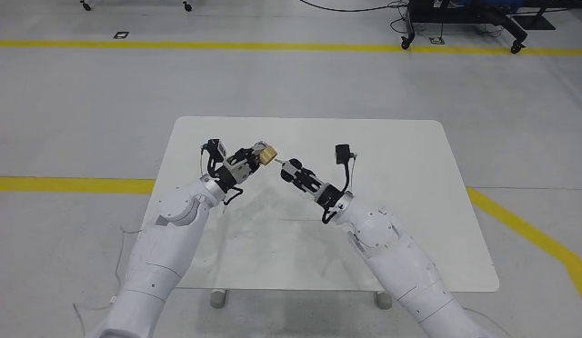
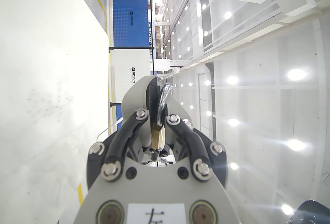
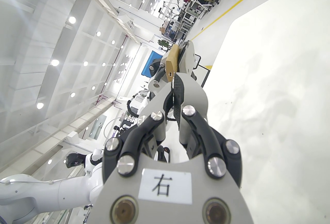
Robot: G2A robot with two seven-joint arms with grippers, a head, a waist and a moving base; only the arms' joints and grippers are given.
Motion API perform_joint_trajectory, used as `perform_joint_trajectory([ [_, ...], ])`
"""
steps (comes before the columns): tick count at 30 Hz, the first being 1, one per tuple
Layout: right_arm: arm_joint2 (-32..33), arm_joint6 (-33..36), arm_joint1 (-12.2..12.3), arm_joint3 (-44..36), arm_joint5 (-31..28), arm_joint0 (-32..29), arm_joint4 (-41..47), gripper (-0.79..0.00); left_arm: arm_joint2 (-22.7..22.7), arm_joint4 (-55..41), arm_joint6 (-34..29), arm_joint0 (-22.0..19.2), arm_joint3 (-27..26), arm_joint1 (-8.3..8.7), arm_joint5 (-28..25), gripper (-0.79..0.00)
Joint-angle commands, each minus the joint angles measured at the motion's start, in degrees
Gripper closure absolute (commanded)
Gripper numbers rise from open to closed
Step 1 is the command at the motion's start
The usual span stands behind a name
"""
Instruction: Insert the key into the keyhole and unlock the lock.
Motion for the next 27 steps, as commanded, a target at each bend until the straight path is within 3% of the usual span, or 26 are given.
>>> perform_joint_trajectory([
  [1,0.0,0.0,0.0,0.1,-0.2,0.0,0.0,0.000,0.0,0.3,0.2,0.2,-0.3,0.02,0.0,0.000],
  [16,-0.1,-0.3,-0.3,0.1,-0.6,0.0,-0.6,0.000,-0.1,0.7,0.0,0.4,-0.8,0.11,0.4,0.000],
  [27,-2.0,-7.4,-0.8,-1.3,-2.0,-1.5,-8.4,0.000,0.0,-0.9,0.1,0.8,-1.2,-0.03,0.5,0.000],
])
